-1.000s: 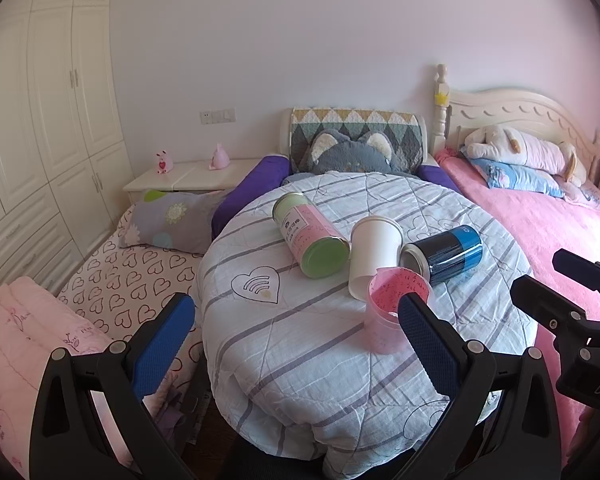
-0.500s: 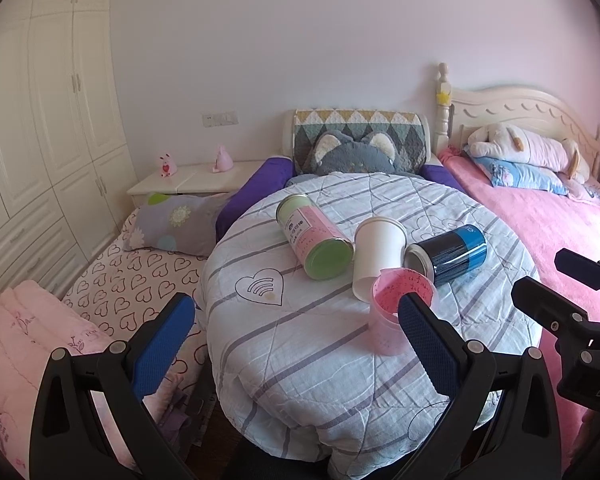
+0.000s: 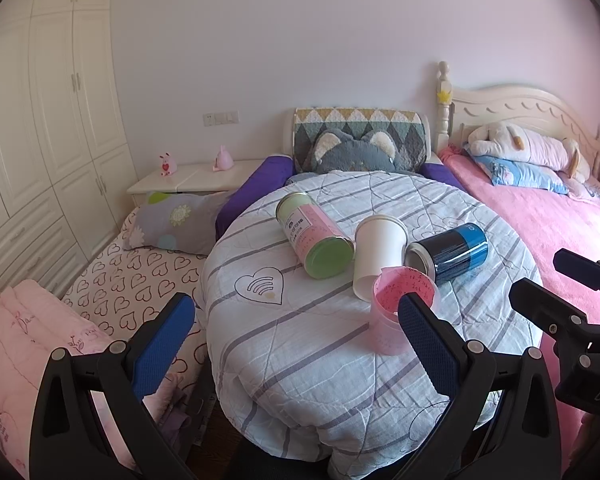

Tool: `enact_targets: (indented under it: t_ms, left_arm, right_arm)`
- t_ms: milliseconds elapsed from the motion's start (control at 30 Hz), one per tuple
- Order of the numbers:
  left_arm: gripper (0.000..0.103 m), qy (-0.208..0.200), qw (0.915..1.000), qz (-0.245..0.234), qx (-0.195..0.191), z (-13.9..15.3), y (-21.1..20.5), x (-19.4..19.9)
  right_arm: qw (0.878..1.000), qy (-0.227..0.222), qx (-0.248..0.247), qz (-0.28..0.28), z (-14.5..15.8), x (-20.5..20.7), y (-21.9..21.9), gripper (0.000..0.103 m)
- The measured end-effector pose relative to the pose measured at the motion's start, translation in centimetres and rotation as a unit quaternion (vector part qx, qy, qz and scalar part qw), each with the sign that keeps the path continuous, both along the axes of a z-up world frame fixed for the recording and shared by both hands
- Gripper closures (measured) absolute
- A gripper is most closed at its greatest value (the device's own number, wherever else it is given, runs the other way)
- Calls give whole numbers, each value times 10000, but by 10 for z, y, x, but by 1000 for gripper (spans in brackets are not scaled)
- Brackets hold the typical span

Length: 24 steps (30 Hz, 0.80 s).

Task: Flip cup upright

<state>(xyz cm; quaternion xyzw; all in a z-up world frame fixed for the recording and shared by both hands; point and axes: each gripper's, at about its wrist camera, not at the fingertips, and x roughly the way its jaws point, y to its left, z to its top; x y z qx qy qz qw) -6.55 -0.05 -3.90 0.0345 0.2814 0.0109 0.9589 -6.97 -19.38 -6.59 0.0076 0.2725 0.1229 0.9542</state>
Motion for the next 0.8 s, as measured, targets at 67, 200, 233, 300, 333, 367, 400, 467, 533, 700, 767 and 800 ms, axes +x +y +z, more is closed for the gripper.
enact_targets:
  t_ms: [67,200,233,300,333,367,400,467,533,700,767,800]
  left_arm:
    - [0,22,10000,-5,37,-1,0,0]
    - [0,14,10000,-11,70,-3,-1,-2]
    - [0,13,10000,-12,60,-4,-1,-3]
    - [0,18,10000,-17,47,-5,0,-4]
    - [0,18,10000,-18,43,-5,0,-3]
    - [0,19,10000,1,52,-5,-1,-3]
    - [0,12,10000,15,76,-5,-2,-3]
    - [0,-22,10000,30,90,-4,-3,-2]
    - [0,-54,10000,-24,22,-4,-2,-3]
    - [0,-51,10000,11,25,-6,-1,-1]
    - [0,-25,10000,12,-2,-7,0,1]
    - [0,-2,10000,2,-1,-7,0,2]
  right_arm:
    - [10000,4,2,1,0,0,0,19]
    - [10000,14,3,9,0,1,0,19]
    - [10000,14,6,12,0,1,1,19]
    - [10000,12,4,13,0,2,0,19]
    - [10000,18,2,13,0,1,1,19]
    - [10000,21,-2,13,-1,1,0,19]
    - [10000,18,0,15,-1,1,1,19]
    - [10000,33,9,23,-1,2,0,19]
    - [10000,39,7,28,-2,3,0,19]
    - [10000,85,7,39,-4,5,1,19]
    - [9999,109,6,48,-6,6,1,19]
    - [9999,128,-2,48,-7,7,1,19]
